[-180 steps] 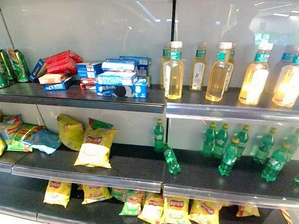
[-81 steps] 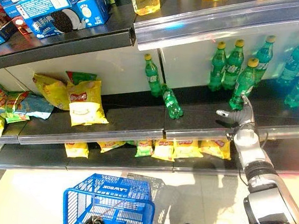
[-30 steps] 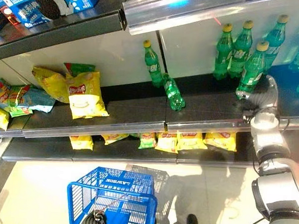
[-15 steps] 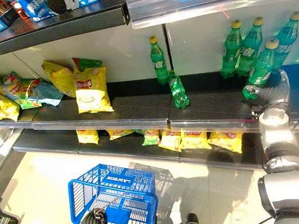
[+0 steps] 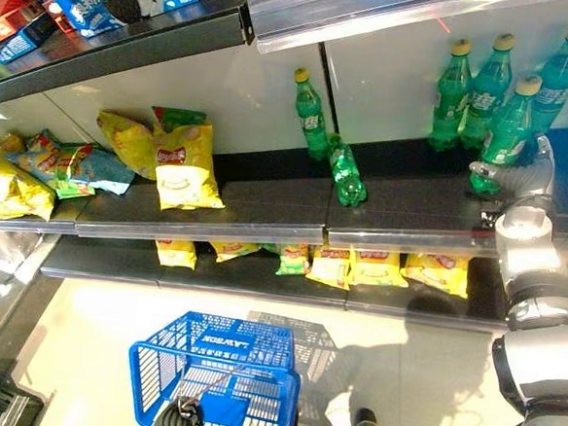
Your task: Pick up the snacks into the basket
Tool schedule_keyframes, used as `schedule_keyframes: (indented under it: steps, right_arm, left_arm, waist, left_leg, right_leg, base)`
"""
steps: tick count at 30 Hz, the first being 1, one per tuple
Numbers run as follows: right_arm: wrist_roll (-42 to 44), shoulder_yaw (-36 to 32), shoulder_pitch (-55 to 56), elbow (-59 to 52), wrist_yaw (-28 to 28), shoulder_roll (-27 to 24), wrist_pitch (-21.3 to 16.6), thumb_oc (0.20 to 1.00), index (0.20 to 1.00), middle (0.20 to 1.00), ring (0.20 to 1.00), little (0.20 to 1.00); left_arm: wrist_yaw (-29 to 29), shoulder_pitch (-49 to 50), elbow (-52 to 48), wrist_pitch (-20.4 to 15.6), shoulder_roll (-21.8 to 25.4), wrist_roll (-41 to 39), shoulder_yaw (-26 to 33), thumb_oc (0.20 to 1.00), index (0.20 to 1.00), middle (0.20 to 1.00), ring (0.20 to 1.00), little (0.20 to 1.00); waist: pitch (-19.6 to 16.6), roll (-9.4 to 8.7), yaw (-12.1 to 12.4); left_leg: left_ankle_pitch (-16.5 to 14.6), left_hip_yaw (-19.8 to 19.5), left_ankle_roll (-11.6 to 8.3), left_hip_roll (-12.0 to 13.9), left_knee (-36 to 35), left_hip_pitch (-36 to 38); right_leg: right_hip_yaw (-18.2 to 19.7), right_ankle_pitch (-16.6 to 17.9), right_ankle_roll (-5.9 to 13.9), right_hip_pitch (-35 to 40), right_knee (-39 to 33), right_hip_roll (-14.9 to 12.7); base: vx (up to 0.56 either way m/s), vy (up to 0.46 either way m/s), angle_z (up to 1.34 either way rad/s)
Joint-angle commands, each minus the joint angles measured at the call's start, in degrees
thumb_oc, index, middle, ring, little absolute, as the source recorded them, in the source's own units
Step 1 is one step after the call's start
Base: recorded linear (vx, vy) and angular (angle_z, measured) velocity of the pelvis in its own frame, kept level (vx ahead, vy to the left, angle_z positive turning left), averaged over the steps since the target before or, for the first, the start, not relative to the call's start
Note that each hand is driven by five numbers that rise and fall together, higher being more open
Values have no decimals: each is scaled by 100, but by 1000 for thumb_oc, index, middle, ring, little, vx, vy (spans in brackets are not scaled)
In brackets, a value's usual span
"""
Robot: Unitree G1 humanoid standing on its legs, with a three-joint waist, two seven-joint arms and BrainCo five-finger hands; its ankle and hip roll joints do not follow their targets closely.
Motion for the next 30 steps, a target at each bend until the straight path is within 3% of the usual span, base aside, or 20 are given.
schedule_keyframes:
  steps: [1,13,14,16,30]
  right_arm:
    - [101,282,-338,-50,-46,-276,-335,1000,1000,1000,1000,1000]
    - [126,267,-358,87,-37,-340,-344,1000,1000,1000,1000,1000]
    - [131,259,-355,86,-31,-358,-345,658,658,658,658,658]
    - [129,274,-356,89,-12,-379,-342,200,200,200,200,200]
    - [19,319,-392,270,-14,-491,-341,200,200,200,200,200]
  left_arm:
    - [168,280,368,144,530,185,-124,200,200,200,200,200]
    - [248,320,364,122,539,166,-161,200,200,200,200,200]
    - [247,318,354,118,539,163,-157,200,200,200,200,200]
    - [256,321,358,121,543,165,-153,200,200,200,200,200]
    - [302,337,428,110,456,161,-176,200,200,200,200,200]
  waist:
    - [-84,-393,206]
    - [-24,-407,398]
    - [-18,-404,406]
    - [-14,-401,429]
    - [-32,-322,440]
  left_leg:
    - [-147,-206,-67,78,-123,80]
    - [54,-582,-143,43,-301,73]
    - [51,-614,-139,34,-298,71]
    - [55,-656,-131,15,-317,67]
    - [62,-698,-117,-58,-328,86]
  right_leg:
    - [294,320,854,666,-1204,-135]
    - [-98,86,790,715,-924,-247]
    - [-115,74,789,715,-915,-254]
    - [-142,60,785,706,-878,-272]
    - [-186,18,795,753,-793,-368]
  base:
    - [7,-66,18]
    - [-5,-52,19]
    - [6,-16,34]
    - [7,-15,32]
    - [3,9,7]
